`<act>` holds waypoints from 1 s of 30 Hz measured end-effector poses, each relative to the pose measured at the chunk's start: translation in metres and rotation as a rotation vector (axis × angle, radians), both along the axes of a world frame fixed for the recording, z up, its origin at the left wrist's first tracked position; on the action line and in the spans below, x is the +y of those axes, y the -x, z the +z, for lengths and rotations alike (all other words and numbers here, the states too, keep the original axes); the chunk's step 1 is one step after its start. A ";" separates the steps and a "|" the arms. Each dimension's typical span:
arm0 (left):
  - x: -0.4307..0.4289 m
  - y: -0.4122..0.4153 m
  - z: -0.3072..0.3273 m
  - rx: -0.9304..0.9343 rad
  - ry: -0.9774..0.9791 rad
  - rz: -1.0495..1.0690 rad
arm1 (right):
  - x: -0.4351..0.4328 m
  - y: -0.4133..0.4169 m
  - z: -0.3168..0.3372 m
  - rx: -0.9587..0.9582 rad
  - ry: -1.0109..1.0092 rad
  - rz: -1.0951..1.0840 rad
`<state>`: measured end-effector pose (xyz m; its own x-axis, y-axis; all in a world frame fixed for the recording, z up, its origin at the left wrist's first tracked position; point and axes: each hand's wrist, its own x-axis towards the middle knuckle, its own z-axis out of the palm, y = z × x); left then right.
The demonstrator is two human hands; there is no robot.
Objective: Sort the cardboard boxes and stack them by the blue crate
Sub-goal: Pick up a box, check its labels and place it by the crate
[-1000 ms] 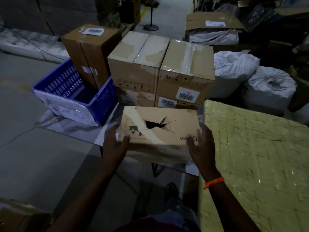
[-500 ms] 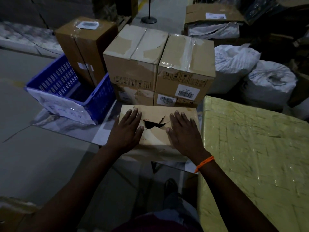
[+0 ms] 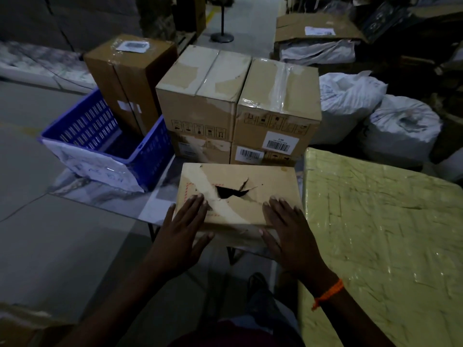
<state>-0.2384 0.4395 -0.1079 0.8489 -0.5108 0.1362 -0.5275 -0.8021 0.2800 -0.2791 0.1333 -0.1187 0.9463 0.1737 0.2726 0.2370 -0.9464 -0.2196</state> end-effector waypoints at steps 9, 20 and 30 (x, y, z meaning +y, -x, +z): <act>-0.005 -0.002 -0.012 0.050 0.031 0.048 | 0.001 0.000 -0.006 0.000 0.037 -0.032; 0.009 0.017 -0.021 0.298 0.611 0.332 | -0.013 0.028 -0.031 0.234 -0.971 -0.499; -0.001 0.018 0.005 0.142 0.749 0.432 | -0.015 0.009 -0.011 0.186 -0.996 -0.412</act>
